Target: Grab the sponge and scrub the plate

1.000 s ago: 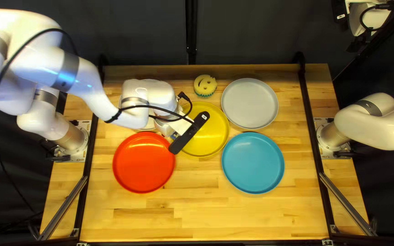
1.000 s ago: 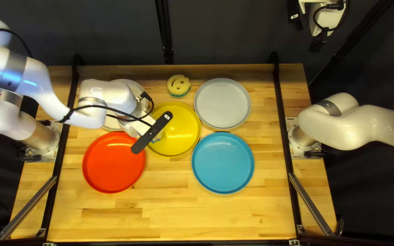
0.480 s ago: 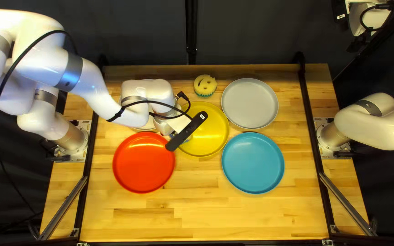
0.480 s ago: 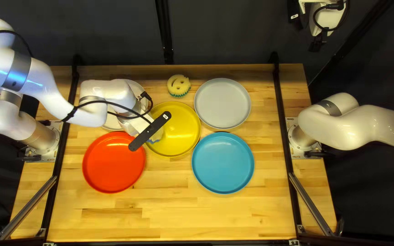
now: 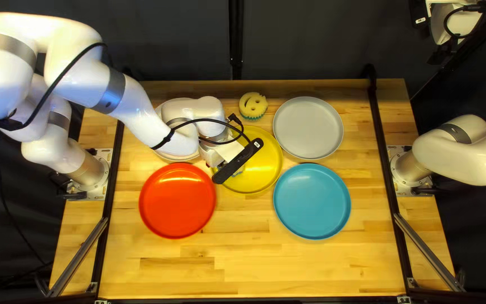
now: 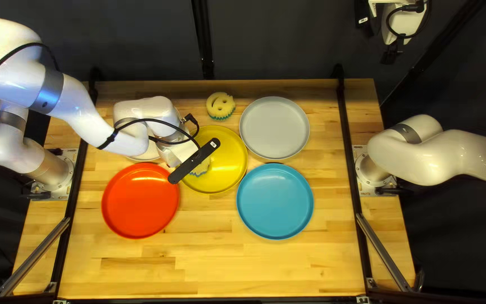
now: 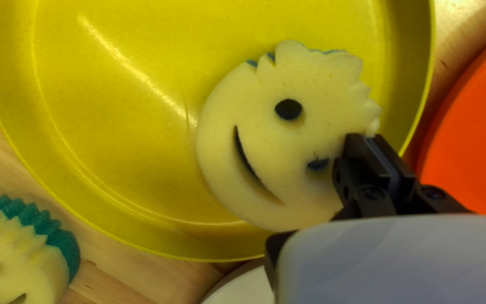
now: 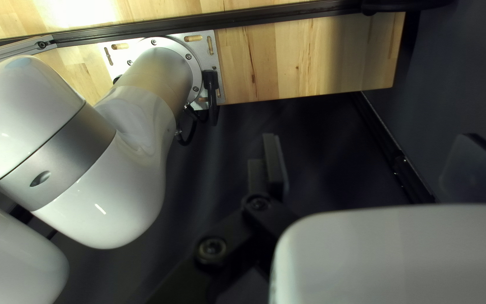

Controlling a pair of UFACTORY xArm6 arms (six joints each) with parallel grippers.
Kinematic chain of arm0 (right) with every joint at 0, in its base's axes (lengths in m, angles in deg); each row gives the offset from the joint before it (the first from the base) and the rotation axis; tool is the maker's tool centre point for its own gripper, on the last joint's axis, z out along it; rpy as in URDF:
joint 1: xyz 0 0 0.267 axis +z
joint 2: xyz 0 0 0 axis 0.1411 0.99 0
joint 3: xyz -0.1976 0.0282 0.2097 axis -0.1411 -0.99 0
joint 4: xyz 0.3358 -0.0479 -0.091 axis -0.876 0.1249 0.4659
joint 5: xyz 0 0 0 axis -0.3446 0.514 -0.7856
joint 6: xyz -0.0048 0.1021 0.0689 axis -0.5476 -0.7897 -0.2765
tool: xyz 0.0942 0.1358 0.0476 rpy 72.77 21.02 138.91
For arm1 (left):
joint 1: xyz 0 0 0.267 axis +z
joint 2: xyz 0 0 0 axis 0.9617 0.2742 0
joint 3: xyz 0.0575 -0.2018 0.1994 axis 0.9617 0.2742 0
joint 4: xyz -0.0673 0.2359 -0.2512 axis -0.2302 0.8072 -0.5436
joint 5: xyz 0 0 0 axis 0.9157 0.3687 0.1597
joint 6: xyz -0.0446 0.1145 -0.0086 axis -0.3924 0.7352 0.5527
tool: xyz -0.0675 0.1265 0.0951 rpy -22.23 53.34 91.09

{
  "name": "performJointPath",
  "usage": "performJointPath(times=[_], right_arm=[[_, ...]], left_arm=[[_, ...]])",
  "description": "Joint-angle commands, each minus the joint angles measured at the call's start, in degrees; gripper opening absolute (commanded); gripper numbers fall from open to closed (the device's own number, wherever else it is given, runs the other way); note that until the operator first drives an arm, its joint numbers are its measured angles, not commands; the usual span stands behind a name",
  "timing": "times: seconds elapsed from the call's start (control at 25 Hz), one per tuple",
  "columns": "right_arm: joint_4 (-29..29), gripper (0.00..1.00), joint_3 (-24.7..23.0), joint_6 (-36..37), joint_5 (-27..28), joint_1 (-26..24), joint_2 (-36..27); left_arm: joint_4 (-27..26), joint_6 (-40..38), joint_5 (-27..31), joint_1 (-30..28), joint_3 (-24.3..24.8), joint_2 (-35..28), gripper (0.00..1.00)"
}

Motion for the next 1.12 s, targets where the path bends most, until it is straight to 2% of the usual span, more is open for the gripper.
performJointPath(times=[0.04,0.24,0.36,0.72,0.92,1.12], right_arm=[[0.0,1.0,0.0,0.0,0.0,0.0,0.0],[0.0,1.0,0.0,0.0,0.0,0.0,0.0],[0.0,1.0,0.0,0.0,0.0,0.0,0.0],[0.0,1.0,0.0,0.0,0.0,0.0,0.0],[0.0,1.0,0.0,0.0,0.0,0.0,0.0],[0.0,1.0,0.0,0.0,0.0,0.0,0.0]], left_arm=[[0.04,3.39,2.33,3.63,-3.83,3.07,0.0],[-0.7,6.67,4.18,6.34,-7.55,6.57,0.0],[-1.39,7.12,4.26,5.88,-8.11,7.36,0.0],[-2.39,2.3,2.24,-1.25,-4.44,4.44,0.0],[-2.05,-1.21,1.5,-5.22,-4.04,3.98,0.0],[-2.12,-1.19,1.84,-5.7,-4.34,4.13,0.0]])
